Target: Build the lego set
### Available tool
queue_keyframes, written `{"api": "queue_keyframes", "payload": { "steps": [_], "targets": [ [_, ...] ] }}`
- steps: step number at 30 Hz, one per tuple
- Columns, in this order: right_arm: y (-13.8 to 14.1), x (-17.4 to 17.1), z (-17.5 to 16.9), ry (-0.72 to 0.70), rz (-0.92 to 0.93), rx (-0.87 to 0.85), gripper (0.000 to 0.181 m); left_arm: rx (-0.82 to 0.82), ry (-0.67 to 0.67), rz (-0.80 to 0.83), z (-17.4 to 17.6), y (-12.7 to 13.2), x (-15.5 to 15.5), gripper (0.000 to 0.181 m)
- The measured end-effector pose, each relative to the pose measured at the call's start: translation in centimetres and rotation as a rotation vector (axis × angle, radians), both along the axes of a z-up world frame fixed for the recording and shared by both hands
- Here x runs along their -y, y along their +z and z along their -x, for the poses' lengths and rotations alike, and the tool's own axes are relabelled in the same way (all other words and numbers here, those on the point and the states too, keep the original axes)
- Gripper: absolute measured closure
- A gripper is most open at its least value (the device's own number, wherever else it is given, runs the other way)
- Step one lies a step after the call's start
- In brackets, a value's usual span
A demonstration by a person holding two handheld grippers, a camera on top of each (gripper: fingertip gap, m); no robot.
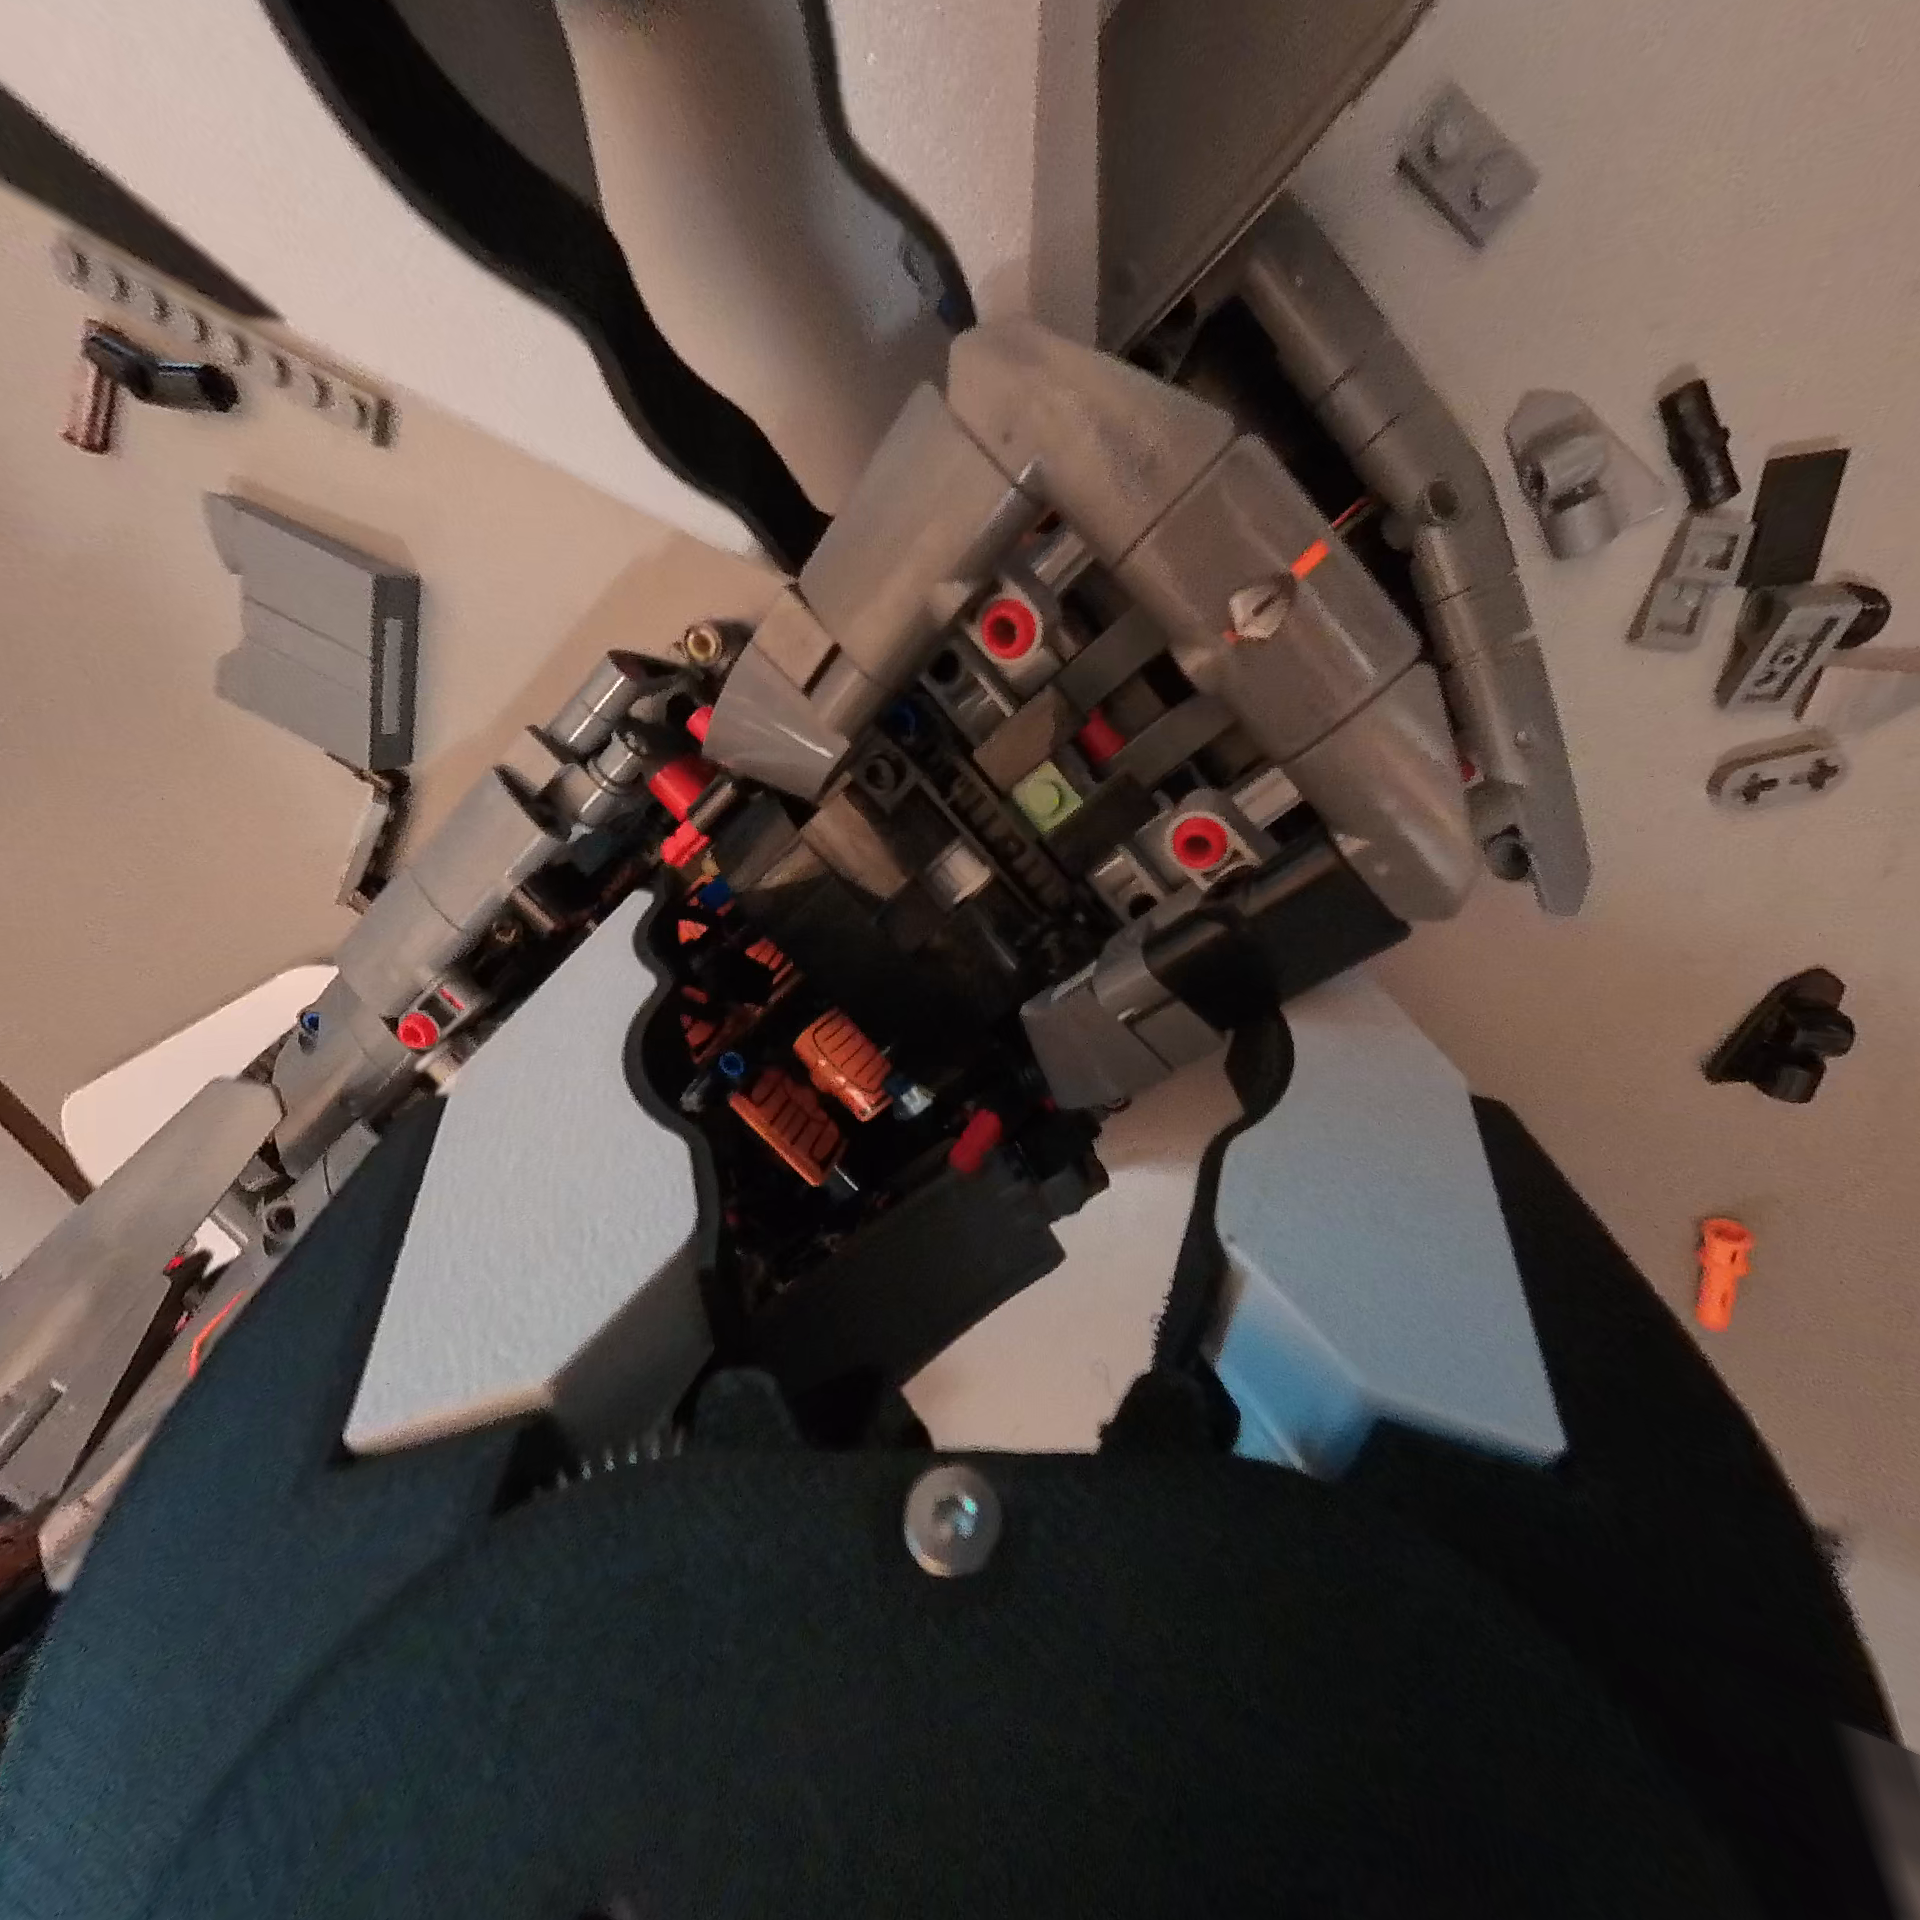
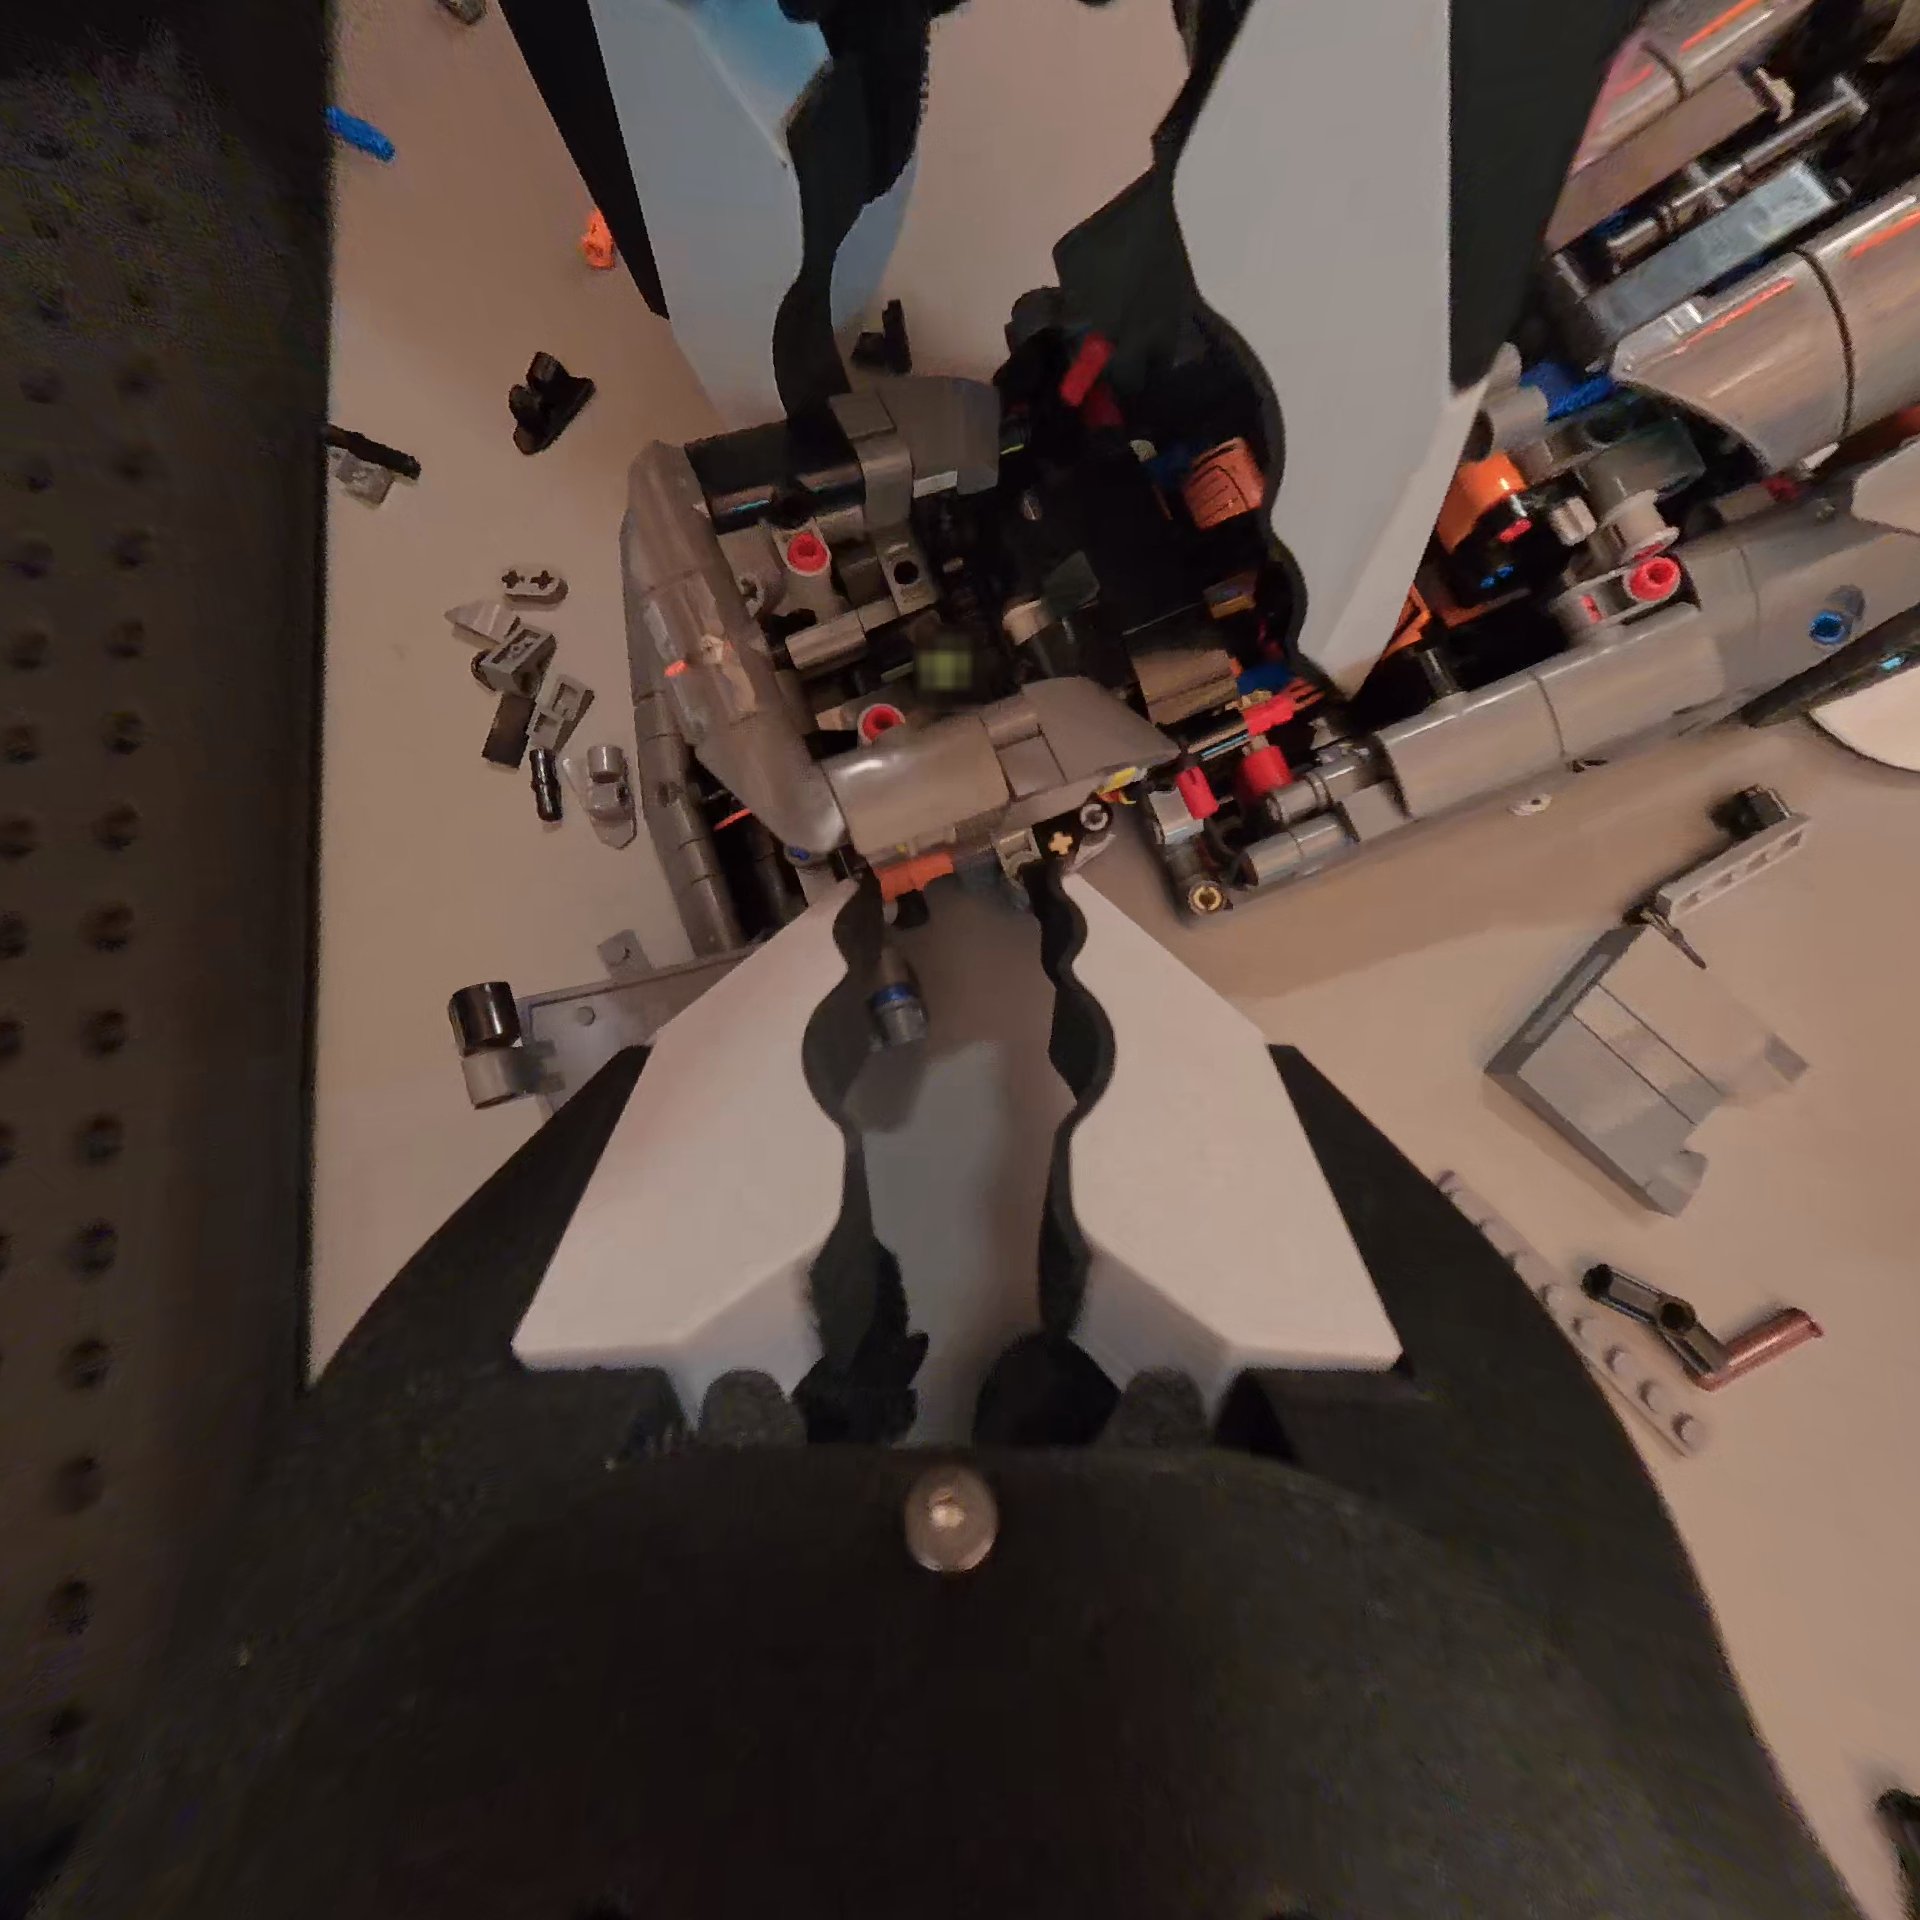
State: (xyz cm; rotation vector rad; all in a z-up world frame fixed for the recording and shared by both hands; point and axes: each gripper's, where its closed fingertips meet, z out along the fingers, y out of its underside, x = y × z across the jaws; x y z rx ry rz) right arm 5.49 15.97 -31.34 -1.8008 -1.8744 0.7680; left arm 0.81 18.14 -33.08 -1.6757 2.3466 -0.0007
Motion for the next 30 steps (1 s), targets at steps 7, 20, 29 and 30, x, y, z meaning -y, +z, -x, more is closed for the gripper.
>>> {"api": "queue_keyframes", "payload": {
  "steps": [7, 20, 29, 30],
  "targets": [
    [0.1, 0.0, -0.5, 0.012, 0.044, -0.037, 0.144, 0.078, 0.085, -0.055, 0.5, 0.9, -0.5, 0.078],
    [0.0, 0.5, 0.0, 0.017, 0.067, -0.053, 0.151, 0.168, 0.345, -0.294, 5.6, 5.8, 0.0, 0.080],
    [0.1, 1.7, 1.3, 0.033, 0.045, -0.044, 0.154, 0.253, 0.469, -0.349, 8.6, 6.6, 4.4, 0.101],
    [0.1, 1.7, 1.4, 0.032, 0.044, -0.045, 0.154, 0.273, 0.482, -0.356, 9.0, 6.9, 4.7, 0.105]
  ]
}}
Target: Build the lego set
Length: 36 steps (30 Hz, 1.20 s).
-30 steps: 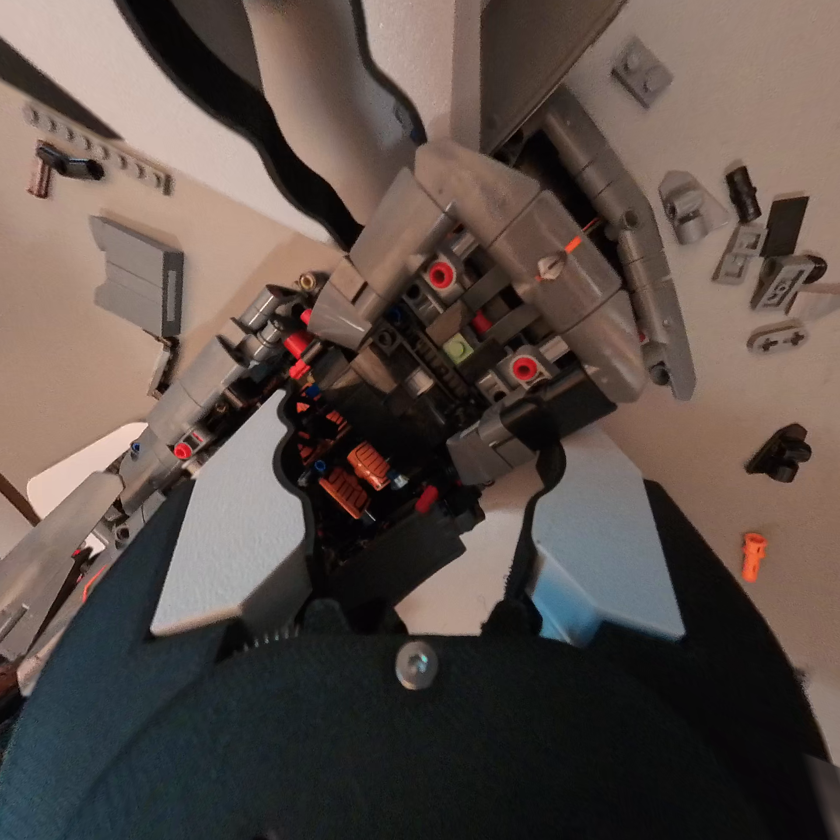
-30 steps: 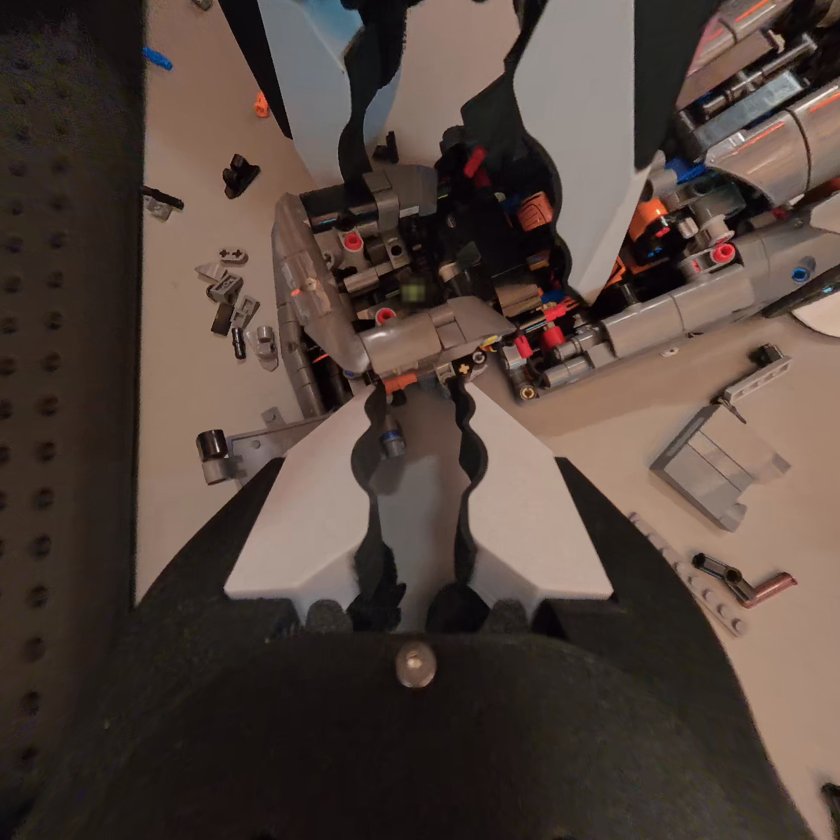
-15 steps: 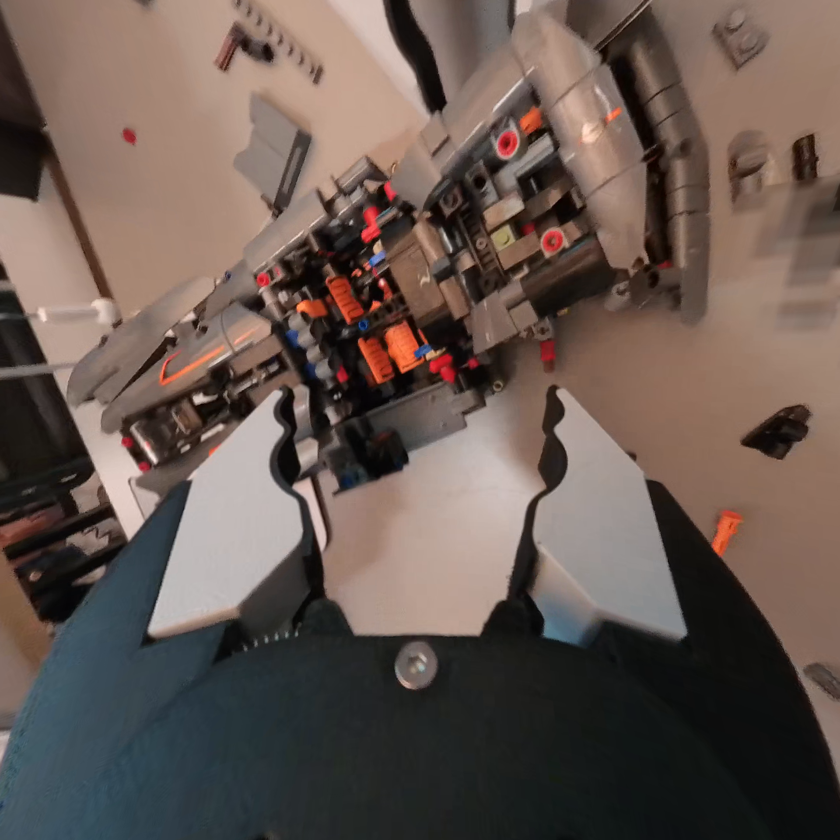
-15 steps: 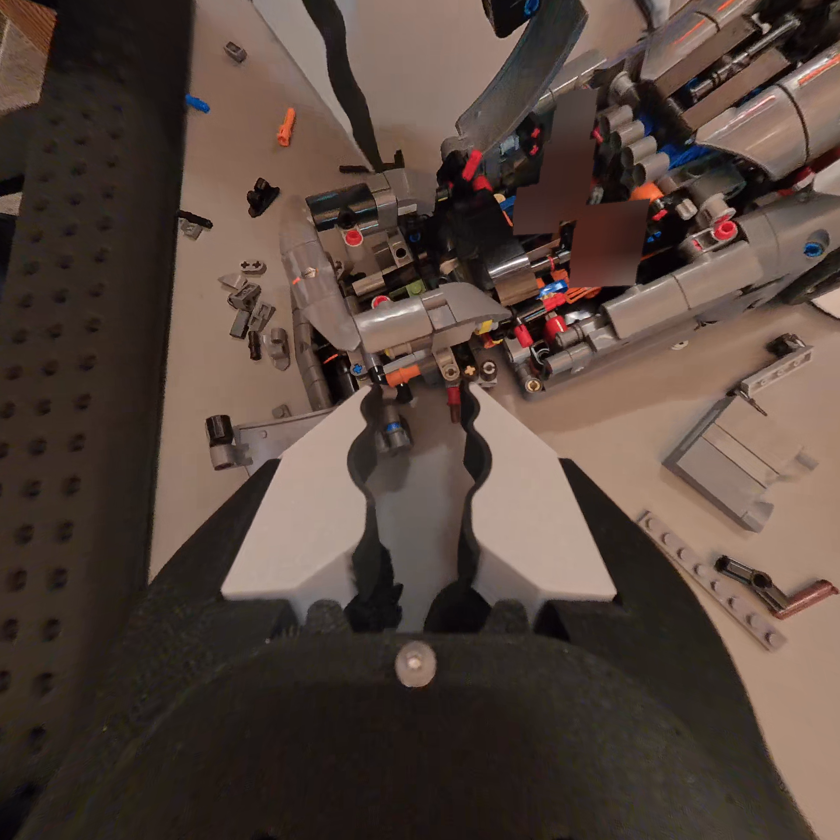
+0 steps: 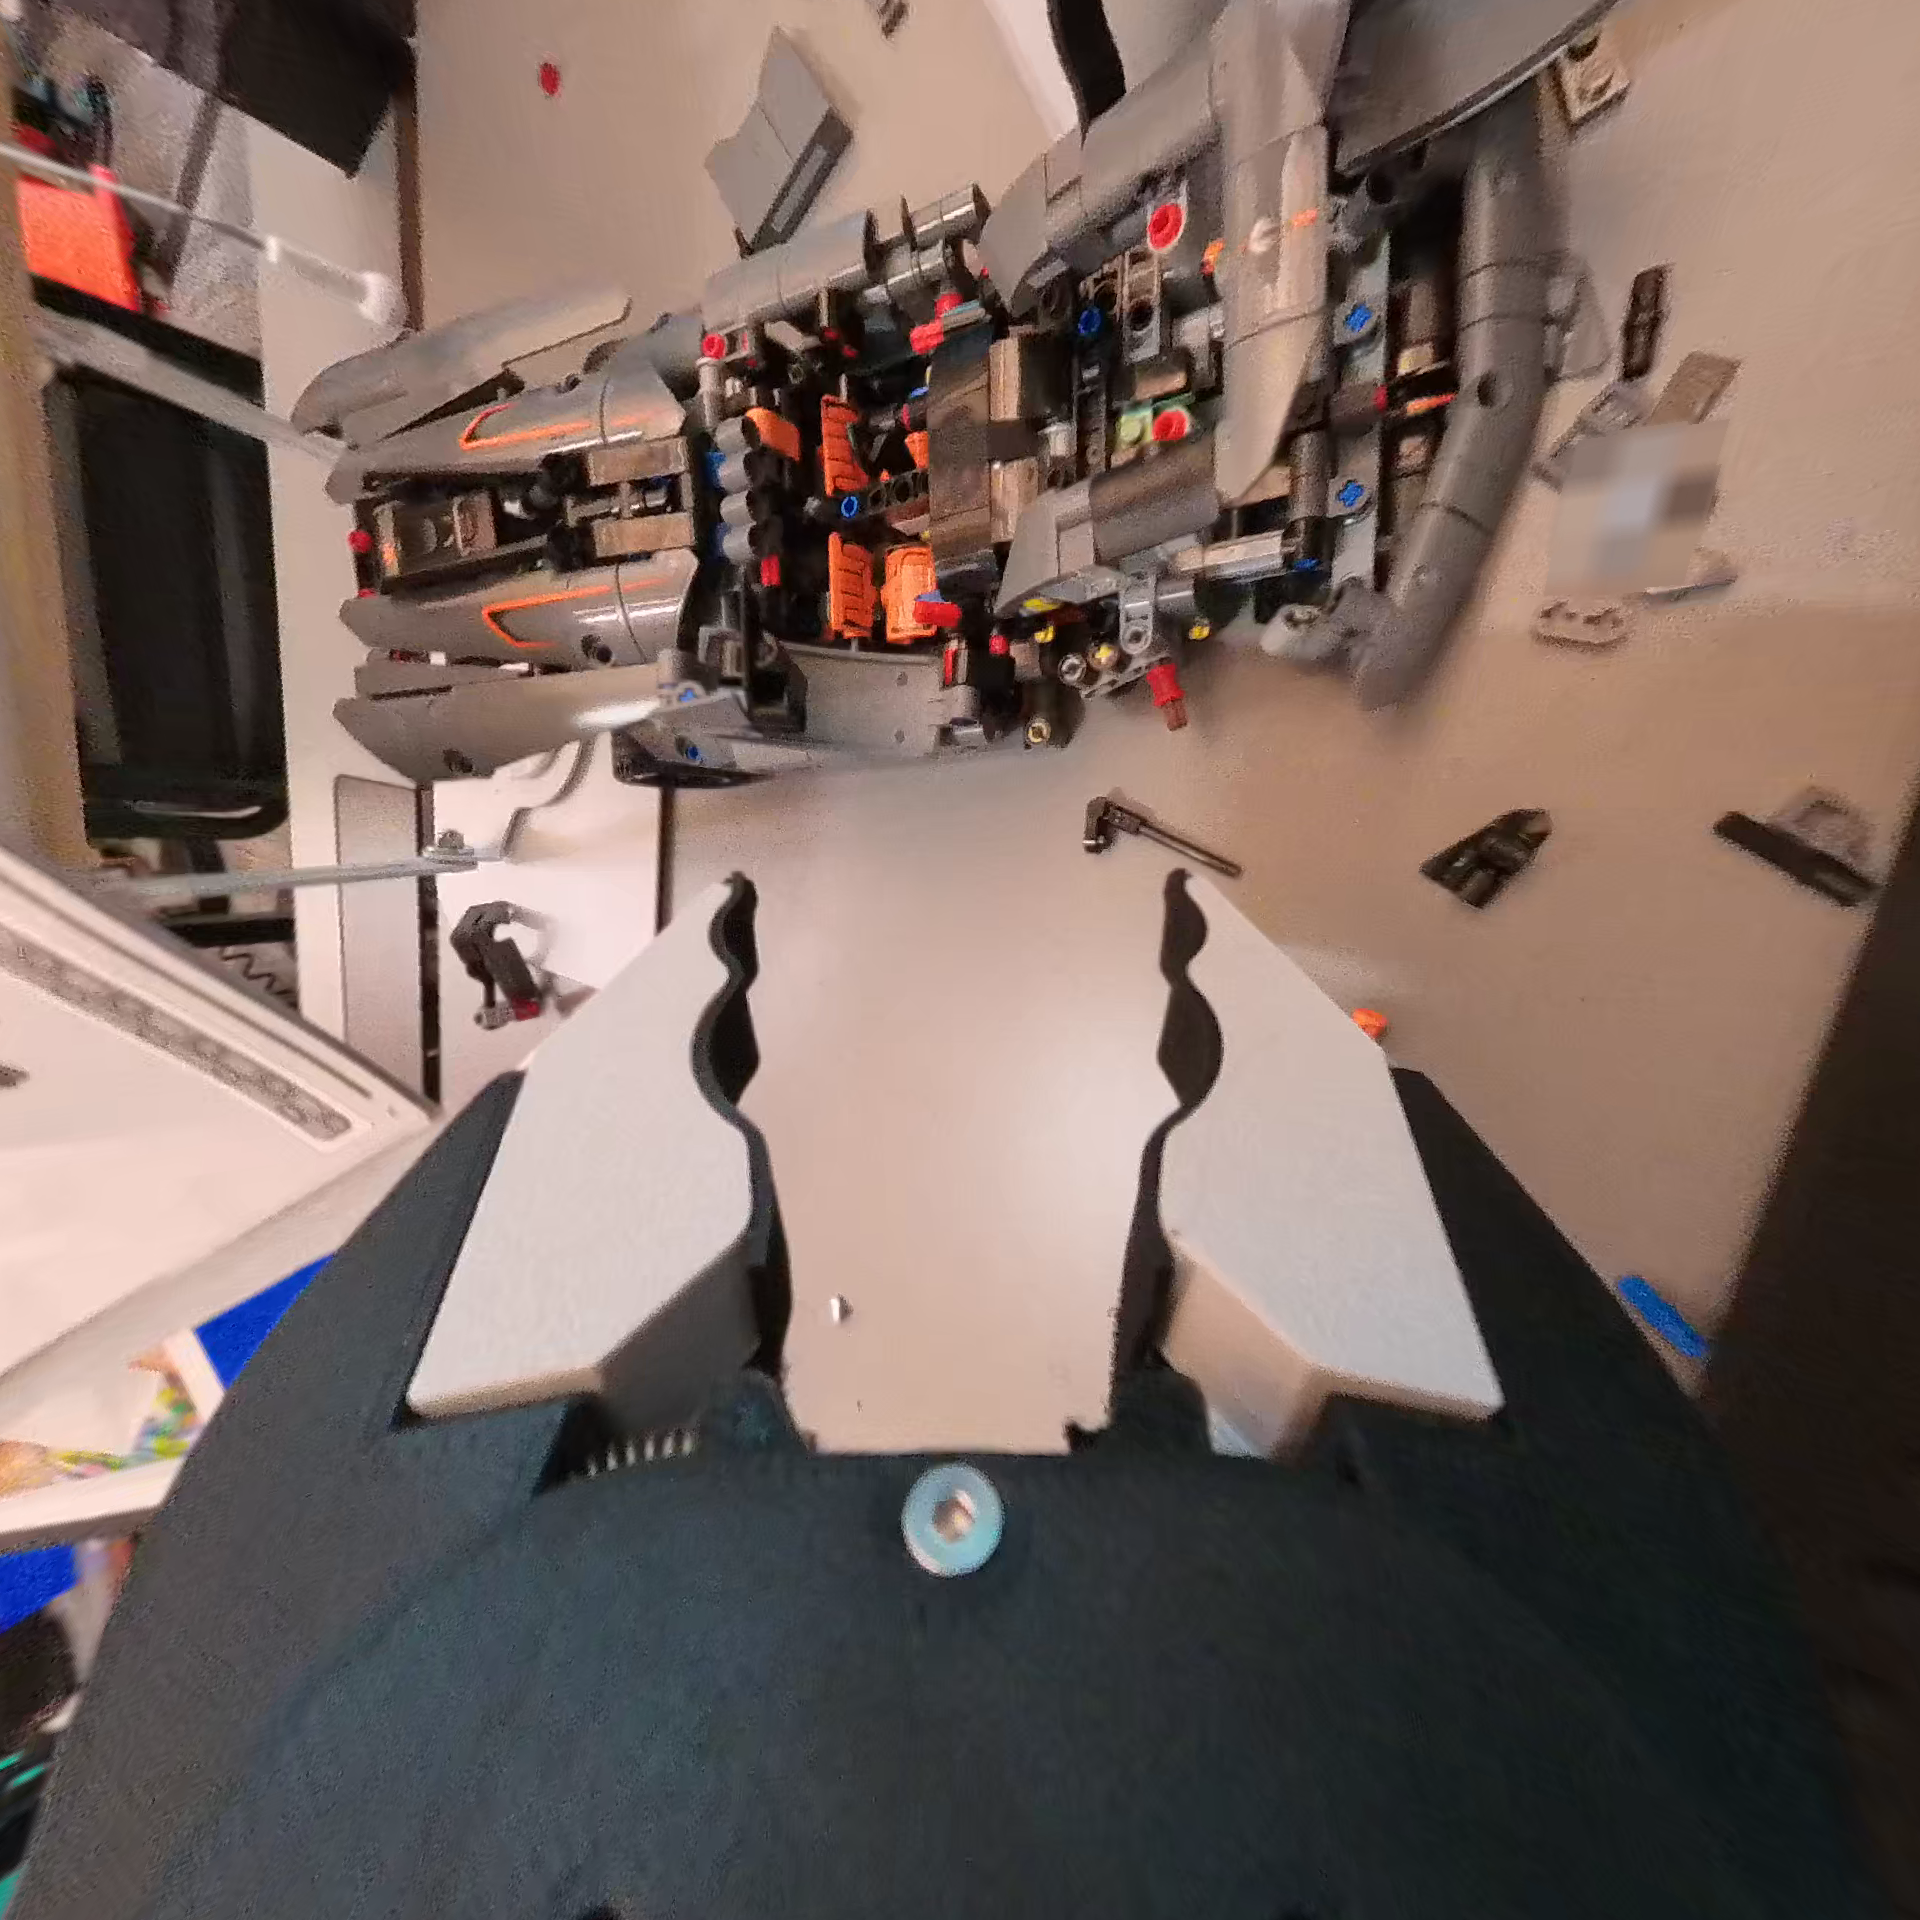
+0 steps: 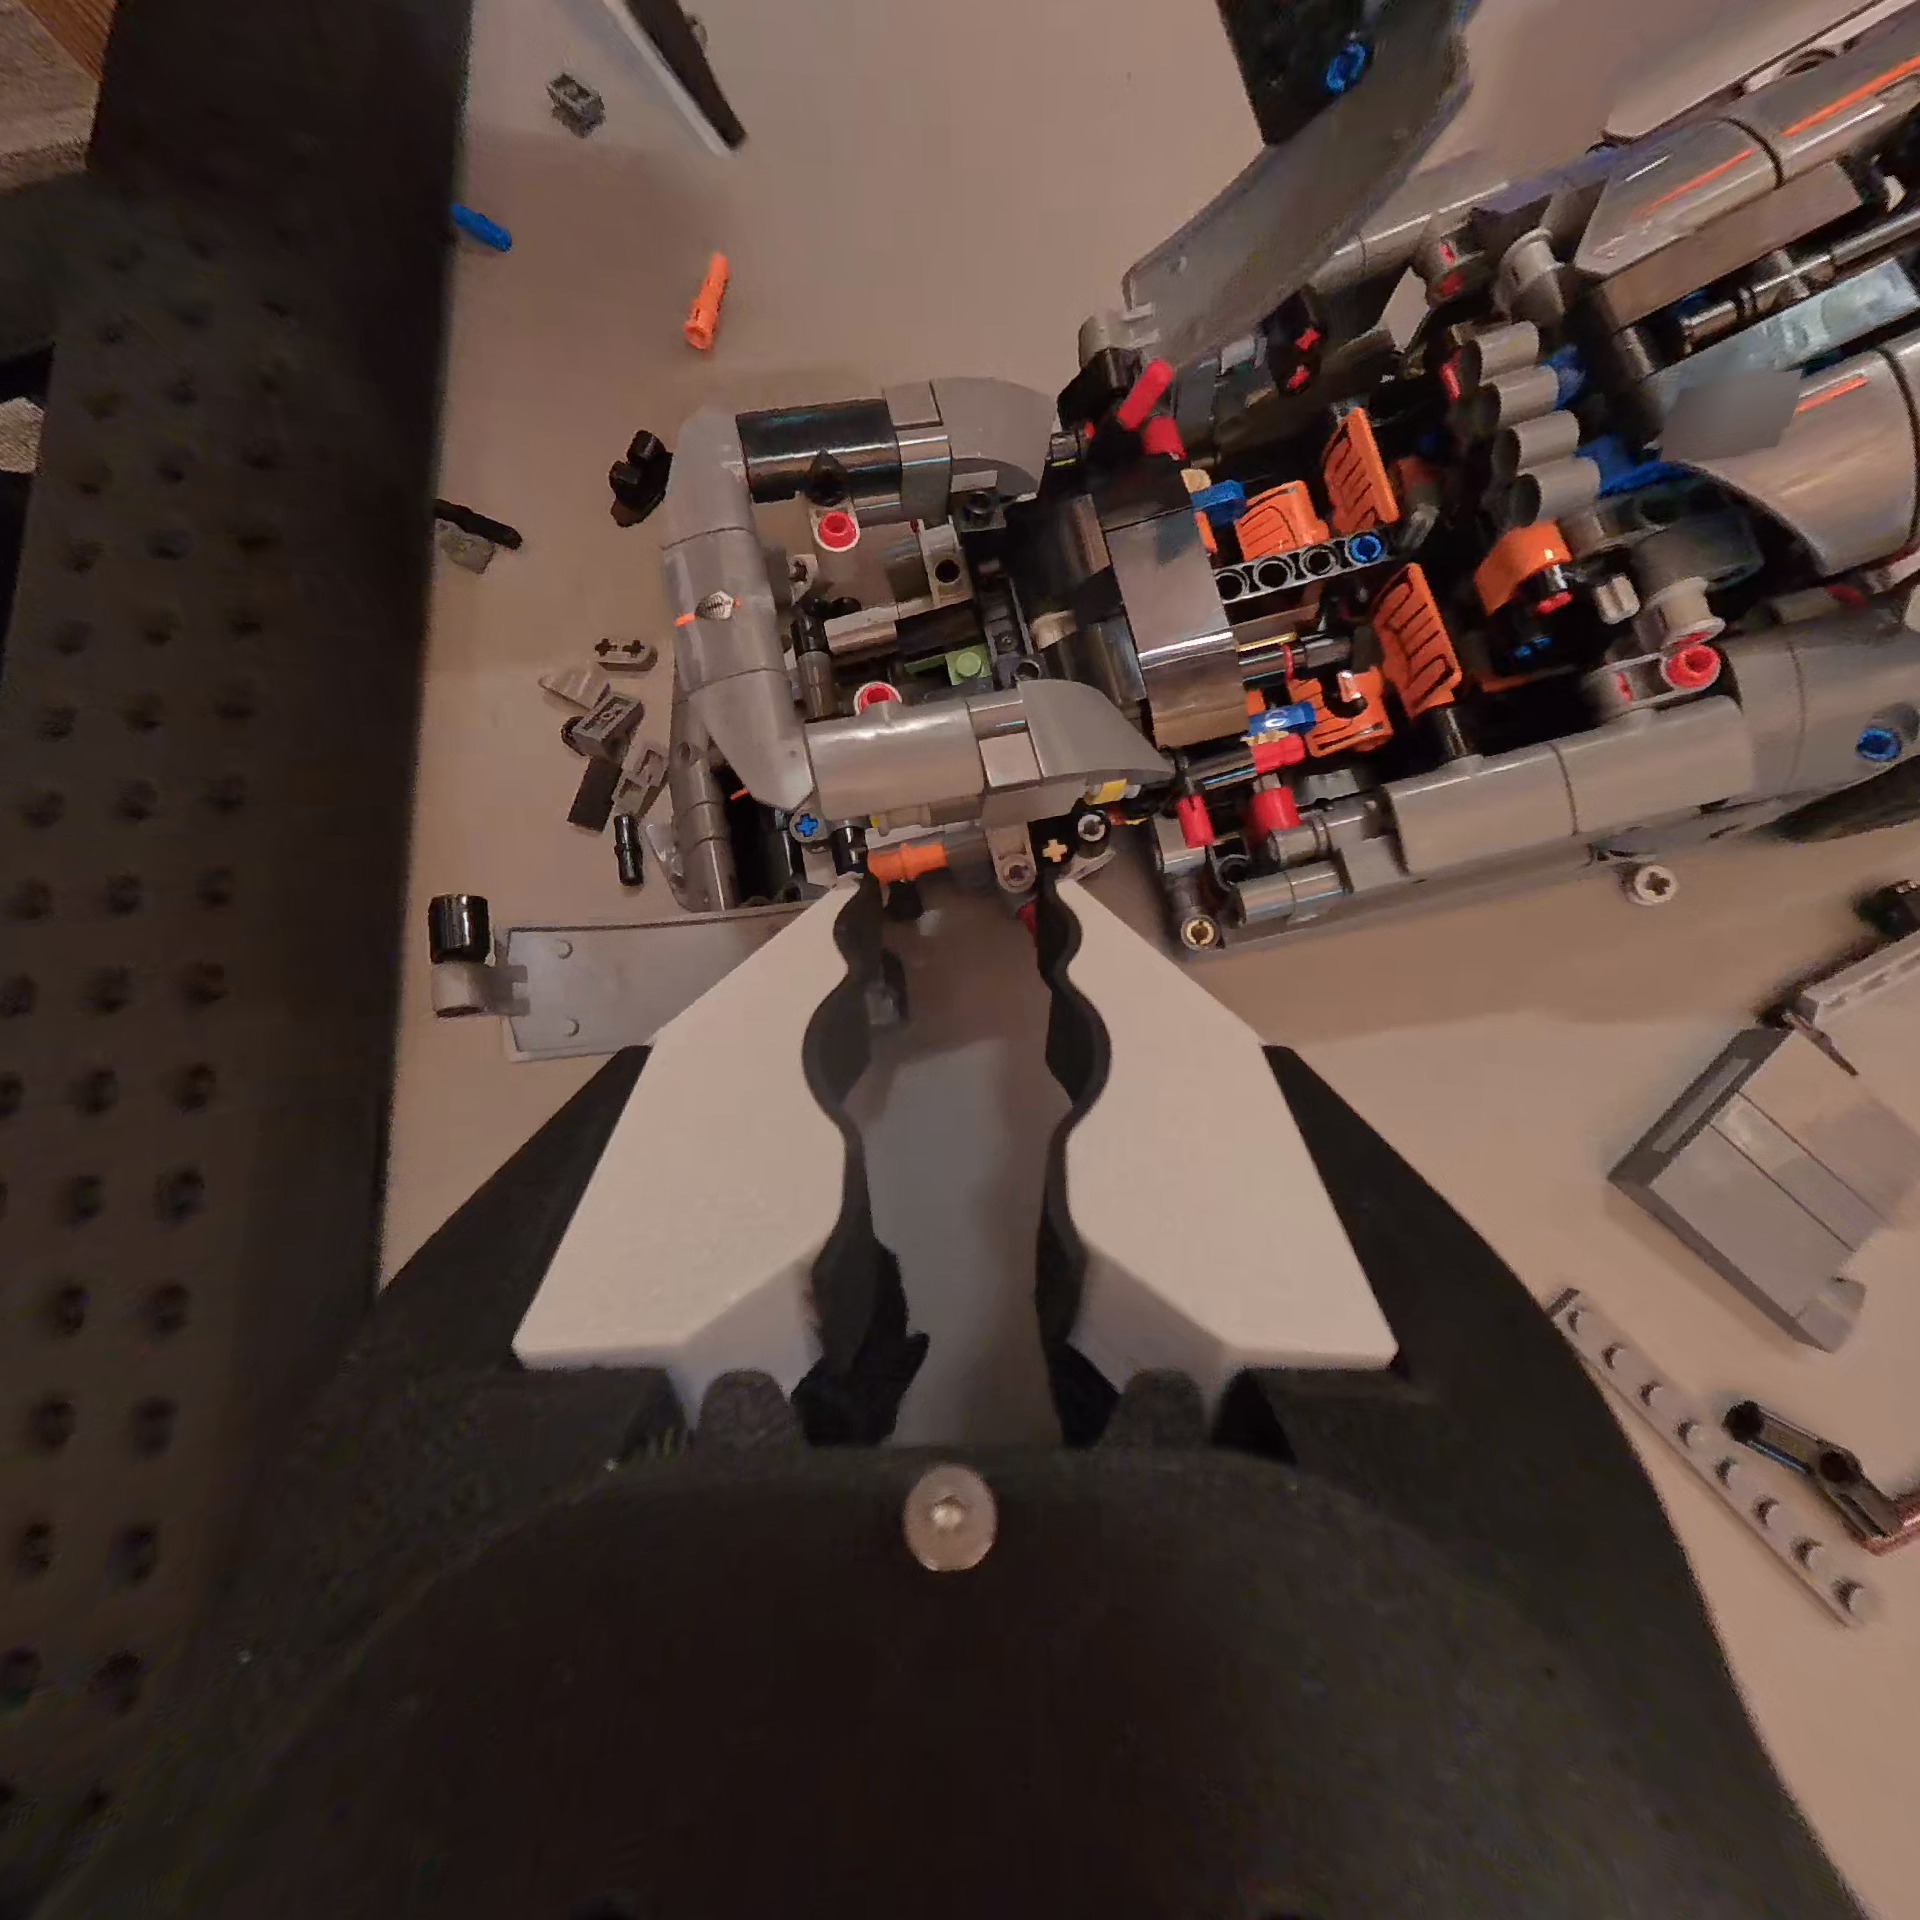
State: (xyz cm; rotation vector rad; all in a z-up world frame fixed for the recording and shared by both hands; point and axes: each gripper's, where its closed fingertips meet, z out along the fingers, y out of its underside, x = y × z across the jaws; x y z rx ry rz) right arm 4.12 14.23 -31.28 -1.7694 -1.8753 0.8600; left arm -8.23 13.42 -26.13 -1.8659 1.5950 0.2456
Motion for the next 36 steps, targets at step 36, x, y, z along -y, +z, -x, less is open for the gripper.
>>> {"api": "queue_keyframes", "payload": {
  "steps": [36],
  "targets": [
    [-0.1, 0.0, 0.7, -0.072, -0.044, -0.018, 0.148, 0.355, 0.008, 0.265, -4.6, -5.8, 0.1, 0.173]
  ]
}}
